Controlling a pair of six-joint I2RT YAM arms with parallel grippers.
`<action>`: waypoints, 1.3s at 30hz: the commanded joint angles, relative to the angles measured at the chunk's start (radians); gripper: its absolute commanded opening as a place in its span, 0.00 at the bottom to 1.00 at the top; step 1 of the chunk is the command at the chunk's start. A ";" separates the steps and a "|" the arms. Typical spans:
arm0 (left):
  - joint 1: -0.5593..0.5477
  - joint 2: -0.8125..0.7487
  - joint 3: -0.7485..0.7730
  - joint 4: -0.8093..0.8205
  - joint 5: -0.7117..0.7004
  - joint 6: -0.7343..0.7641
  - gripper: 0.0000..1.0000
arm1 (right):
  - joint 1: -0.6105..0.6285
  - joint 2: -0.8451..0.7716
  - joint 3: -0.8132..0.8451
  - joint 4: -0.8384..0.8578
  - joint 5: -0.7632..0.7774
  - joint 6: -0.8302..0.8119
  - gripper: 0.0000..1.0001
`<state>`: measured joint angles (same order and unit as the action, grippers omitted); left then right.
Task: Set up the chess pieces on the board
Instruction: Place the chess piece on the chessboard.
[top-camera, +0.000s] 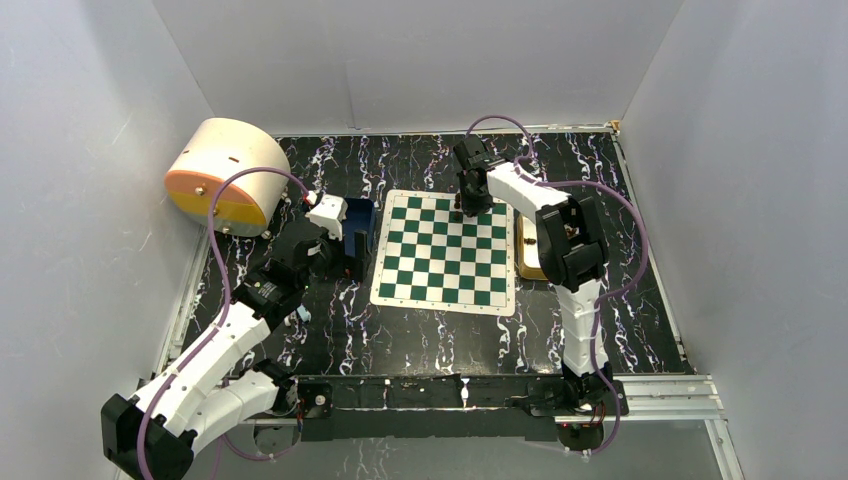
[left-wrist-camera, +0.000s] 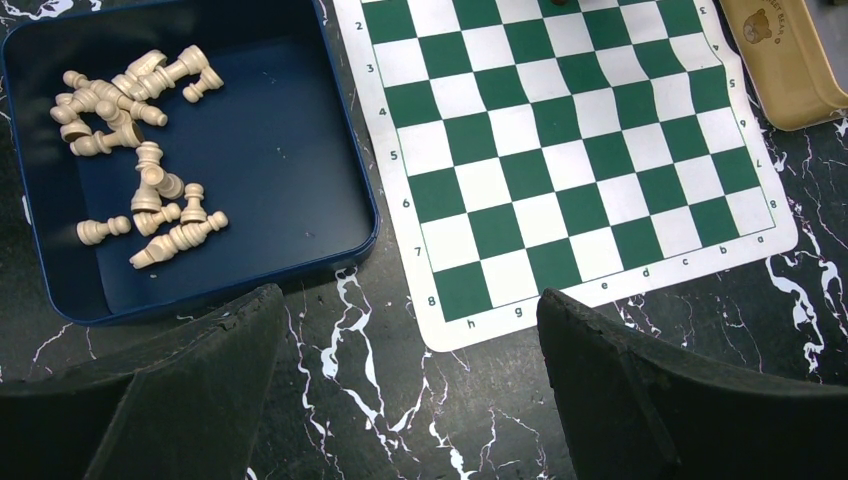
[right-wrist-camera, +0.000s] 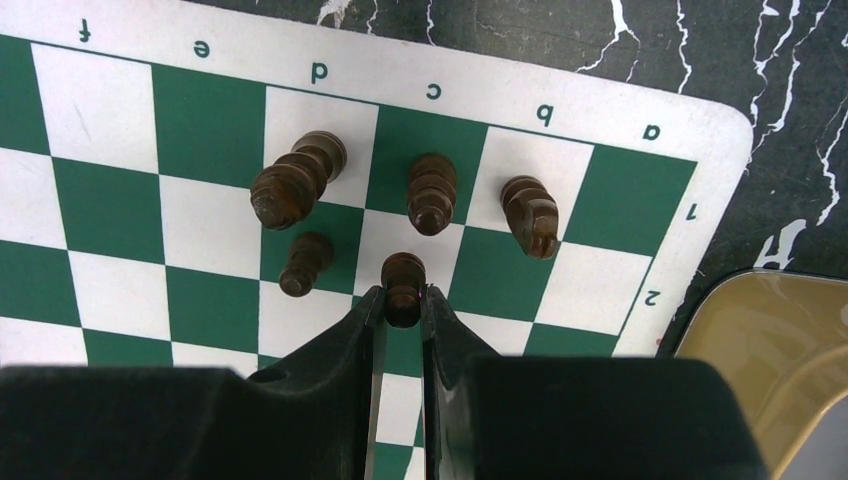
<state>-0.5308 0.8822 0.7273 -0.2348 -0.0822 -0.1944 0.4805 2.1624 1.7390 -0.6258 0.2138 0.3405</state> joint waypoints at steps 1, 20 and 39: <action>0.006 -0.024 -0.005 0.011 -0.005 0.003 0.94 | 0.012 0.015 0.054 0.007 0.008 0.004 0.25; 0.006 -0.026 -0.006 0.010 -0.005 0.004 0.94 | 0.018 0.039 0.047 -0.009 0.038 0.015 0.25; 0.006 -0.026 -0.005 0.010 -0.002 0.003 0.94 | 0.021 0.035 0.048 -0.032 0.088 0.015 0.26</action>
<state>-0.5308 0.8795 0.7273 -0.2352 -0.0822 -0.1944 0.5007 2.1986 1.7515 -0.6315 0.2588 0.3454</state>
